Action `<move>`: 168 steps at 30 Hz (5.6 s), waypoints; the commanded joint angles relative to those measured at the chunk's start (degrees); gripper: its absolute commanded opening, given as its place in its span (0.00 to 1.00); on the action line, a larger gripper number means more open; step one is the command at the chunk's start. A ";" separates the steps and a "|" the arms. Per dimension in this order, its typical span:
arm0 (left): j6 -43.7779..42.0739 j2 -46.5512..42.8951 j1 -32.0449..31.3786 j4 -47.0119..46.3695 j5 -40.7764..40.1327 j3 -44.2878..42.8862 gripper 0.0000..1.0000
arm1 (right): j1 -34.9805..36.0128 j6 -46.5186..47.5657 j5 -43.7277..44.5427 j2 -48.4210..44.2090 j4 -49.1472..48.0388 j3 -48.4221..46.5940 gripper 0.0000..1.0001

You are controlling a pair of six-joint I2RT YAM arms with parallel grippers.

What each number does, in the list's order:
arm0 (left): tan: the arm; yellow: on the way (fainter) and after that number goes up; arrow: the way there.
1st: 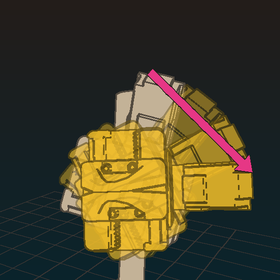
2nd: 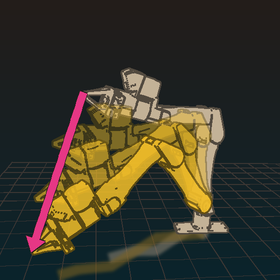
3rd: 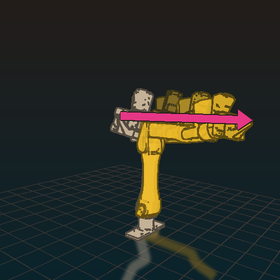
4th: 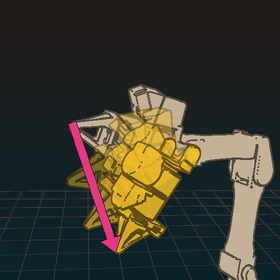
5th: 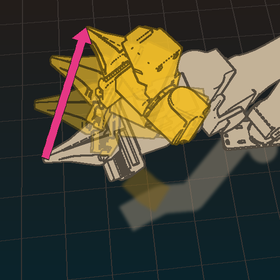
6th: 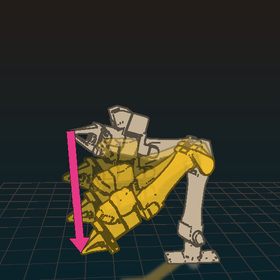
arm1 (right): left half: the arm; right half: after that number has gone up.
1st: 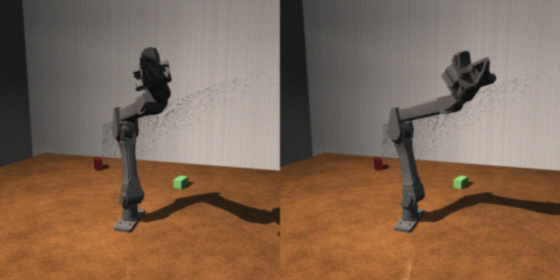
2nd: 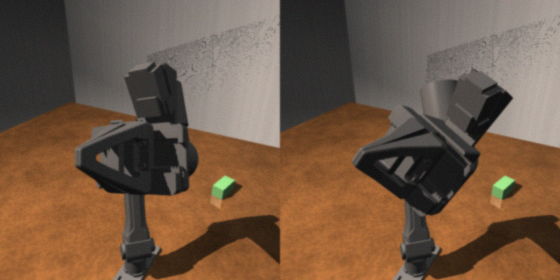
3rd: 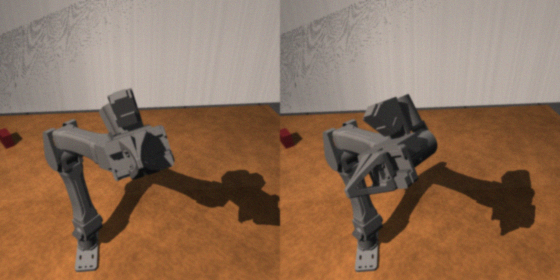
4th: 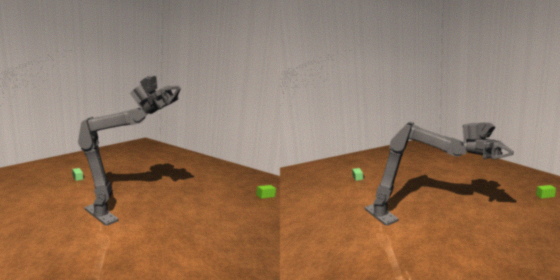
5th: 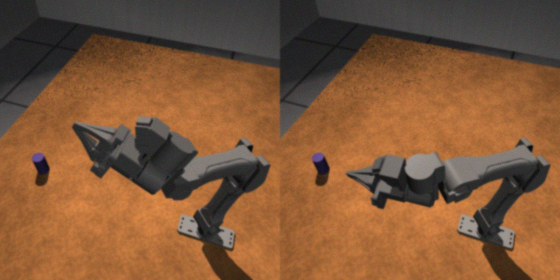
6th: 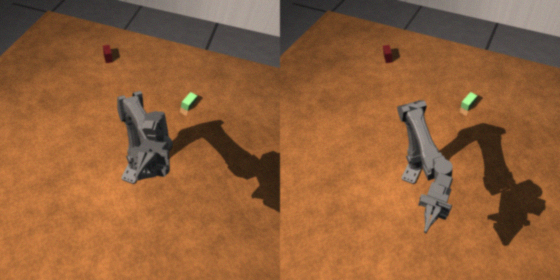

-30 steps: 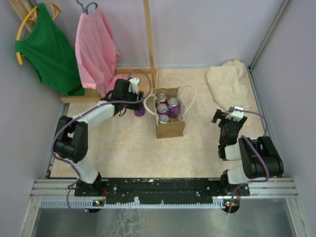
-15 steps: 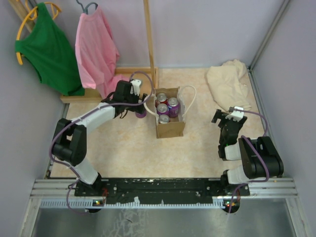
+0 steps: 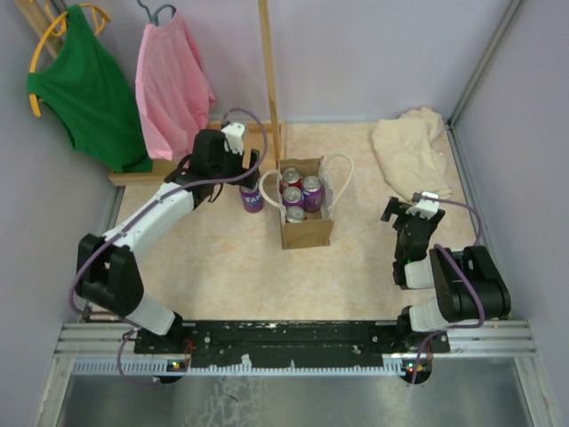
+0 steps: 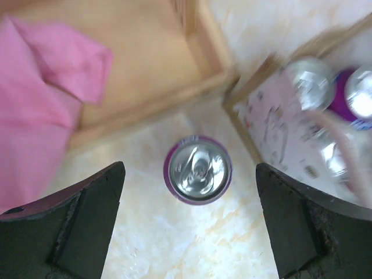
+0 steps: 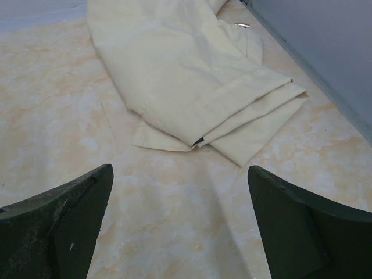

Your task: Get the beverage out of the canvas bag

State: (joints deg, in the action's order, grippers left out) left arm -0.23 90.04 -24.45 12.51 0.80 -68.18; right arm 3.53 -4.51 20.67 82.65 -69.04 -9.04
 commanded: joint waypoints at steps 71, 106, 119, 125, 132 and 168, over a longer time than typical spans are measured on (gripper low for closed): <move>-9.80 16.53 -17.83 26.94 10.44 -19.58 0.93 | 0.16 0.84 0.38 0.23 -2.51 -0.41 0.99; -8.26 13.95 -19.15 26.83 11.79 -22.28 0.00 | 0.16 0.90 0.42 0.23 -2.51 -0.45 0.99; -11.04 10.02 -19.15 25.32 10.05 -35.62 0.00 | 0.16 0.91 0.40 0.23 -2.51 -0.45 0.99; -11.37 10.92 -19.10 25.78 9.19 -36.65 0.00 | 0.16 0.91 0.42 0.17 -2.51 -0.45 0.99; -12.28 12.70 -18.68 26.52 8.03 -41.42 0.00 | 0.14 0.92 0.38 0.20 -2.51 -0.45 0.99; -6.54 -1.12 3.72 20.03 1.73 -29.55 0.00 | 0.89 1.61 1.22 0.49 -2.42 -0.72 0.99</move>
State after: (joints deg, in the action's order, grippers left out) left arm -8.58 93.36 -20.53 39.20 3.88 -103.57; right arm 4.01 -3.99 20.78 82.67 -69.04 -9.04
